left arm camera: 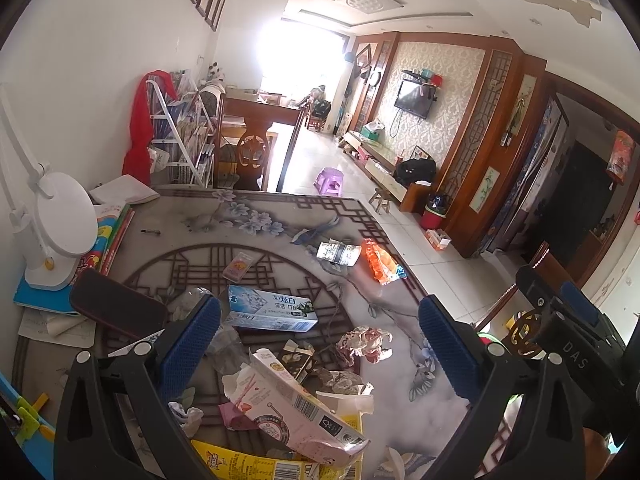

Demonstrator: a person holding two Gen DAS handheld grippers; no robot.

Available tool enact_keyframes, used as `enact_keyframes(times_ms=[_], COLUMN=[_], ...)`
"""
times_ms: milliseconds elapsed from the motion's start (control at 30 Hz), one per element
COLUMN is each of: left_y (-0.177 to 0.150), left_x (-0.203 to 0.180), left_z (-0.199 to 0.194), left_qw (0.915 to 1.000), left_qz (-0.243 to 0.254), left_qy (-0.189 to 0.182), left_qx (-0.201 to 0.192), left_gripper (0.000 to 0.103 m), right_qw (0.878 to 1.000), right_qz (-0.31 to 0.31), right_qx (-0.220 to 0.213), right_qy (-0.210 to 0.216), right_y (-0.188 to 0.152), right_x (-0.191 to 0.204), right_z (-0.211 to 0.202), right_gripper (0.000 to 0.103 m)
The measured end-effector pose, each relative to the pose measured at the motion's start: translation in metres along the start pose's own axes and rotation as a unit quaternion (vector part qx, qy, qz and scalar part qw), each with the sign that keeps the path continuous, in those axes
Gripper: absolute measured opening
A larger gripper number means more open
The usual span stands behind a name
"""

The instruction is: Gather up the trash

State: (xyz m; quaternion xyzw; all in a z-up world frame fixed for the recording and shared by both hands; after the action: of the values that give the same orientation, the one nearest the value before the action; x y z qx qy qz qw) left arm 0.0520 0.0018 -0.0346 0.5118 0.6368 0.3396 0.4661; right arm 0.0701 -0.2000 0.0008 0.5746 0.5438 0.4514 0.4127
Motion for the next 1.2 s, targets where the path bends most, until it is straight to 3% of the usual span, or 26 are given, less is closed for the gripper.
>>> enact_keyframes(times_ms=[933, 1000, 1100, 1200], left_y=[-0.007, -0.006, -0.011, -0.022], left_x=[0.011, 0.014, 0.030, 0.050], left_z=[0.007, 0.005, 0.004, 0.007], left_qw=[1.0000, 0.9999, 0.9998, 0.9990], left_qz=[-0.002, 0.004, 0.005, 0.008], left_qy=[0.001, 0.005, 0.014, 0.027], left_qx=[0.008, 0.008, 0.014, 0.035], left_gripper=[0.095, 0.095, 0.095, 0.095], right_qw=[1.000, 0.999, 0.990, 0.966], right_qz=[-0.003, -0.002, 0.005, 0.017], right_qx=[0.010, 0.026, 0.106, 0.199], right_qy=[0.002, 0.020, 0.098, 0.162], right_y=[-0.004, -0.013, -0.048, -0.098], right_x=[0.005, 0.009, 0.025, 0.042], right_z=[0.008, 0.011, 0.021, 0.028], right_gripper=[0.098, 0.098, 0.098, 0.098])
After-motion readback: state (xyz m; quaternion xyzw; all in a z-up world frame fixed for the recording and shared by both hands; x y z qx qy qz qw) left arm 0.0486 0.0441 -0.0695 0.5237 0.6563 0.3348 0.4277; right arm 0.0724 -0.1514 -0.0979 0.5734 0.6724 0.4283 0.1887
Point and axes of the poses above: each gripper's, at about its wrist camera, not at the fingertips, and z roughly the way its jaws point, x to its left, y to its top, the point moved 7 cm from there along z, roughly the way its jaws point, and after that the axes turned 14 degrees about -x, right-handed, at the moved point
